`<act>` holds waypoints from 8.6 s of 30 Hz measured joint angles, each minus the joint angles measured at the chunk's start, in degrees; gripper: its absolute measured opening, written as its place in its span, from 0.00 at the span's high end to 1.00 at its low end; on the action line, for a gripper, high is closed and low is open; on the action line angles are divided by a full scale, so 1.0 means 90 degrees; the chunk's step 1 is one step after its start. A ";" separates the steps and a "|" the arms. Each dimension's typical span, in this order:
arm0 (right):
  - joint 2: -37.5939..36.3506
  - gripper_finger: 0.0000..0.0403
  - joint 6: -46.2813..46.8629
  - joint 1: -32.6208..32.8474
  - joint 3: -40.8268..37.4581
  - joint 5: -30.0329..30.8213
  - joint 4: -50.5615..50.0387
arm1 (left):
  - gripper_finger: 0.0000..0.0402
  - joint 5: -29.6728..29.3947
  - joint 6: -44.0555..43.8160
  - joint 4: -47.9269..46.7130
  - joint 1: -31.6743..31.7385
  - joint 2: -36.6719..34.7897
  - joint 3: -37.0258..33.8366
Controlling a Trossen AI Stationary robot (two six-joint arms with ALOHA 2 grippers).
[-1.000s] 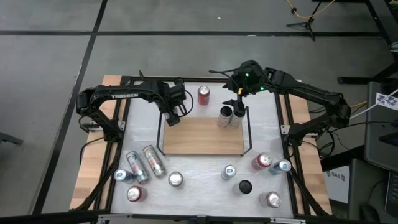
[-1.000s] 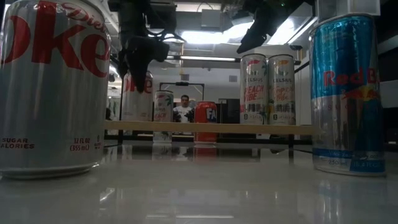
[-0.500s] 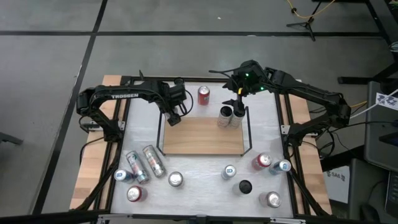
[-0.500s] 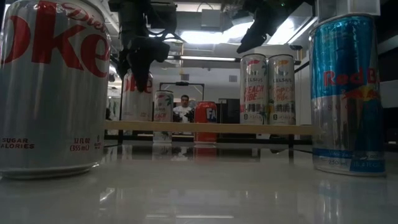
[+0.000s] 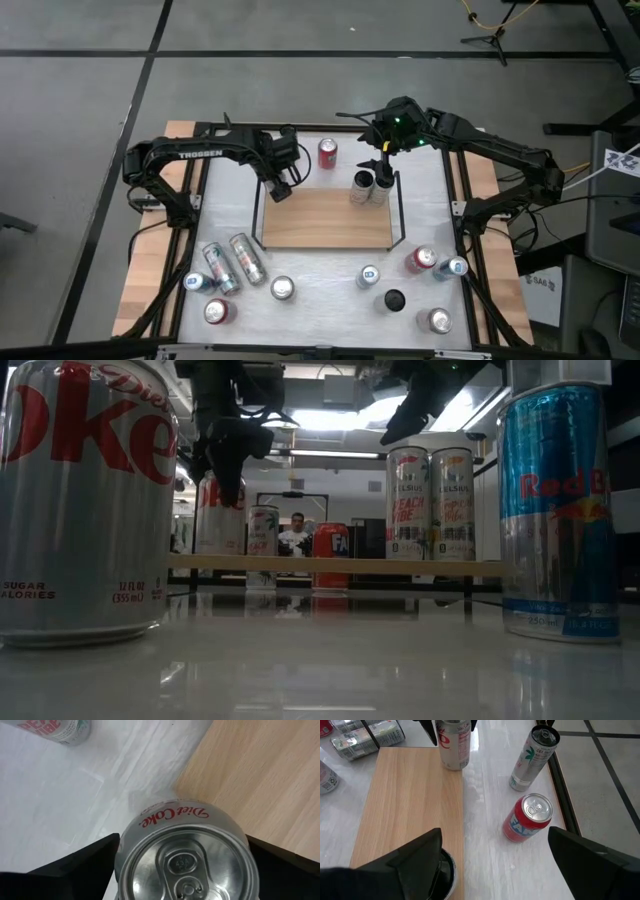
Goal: Place canned beverage on shelf
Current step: Put the top left silver-red soda can on the shelf, then put the top left white-pink soda can on the shelf aligned with other white-pink soda can
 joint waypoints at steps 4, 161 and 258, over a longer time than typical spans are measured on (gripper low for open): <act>0.0000 0.11 0.0002 0.0002 0.0000 0.0002 -0.0001 | 0.03 0.0000 0.0071 0.0002 0.0000 -0.0002 0.0342; -0.2906 0.11 0.0022 -0.0156 -0.1795 -0.0681 0.0445 | 0.40 -0.0579 0.0207 -0.0400 0.0663 0.1304 0.3891; -0.2739 0.11 0.0073 -0.0416 -0.2499 -0.0568 0.1136 | 0.24 -0.1344 -0.2218 0.0746 -0.2210 0.2657 0.3889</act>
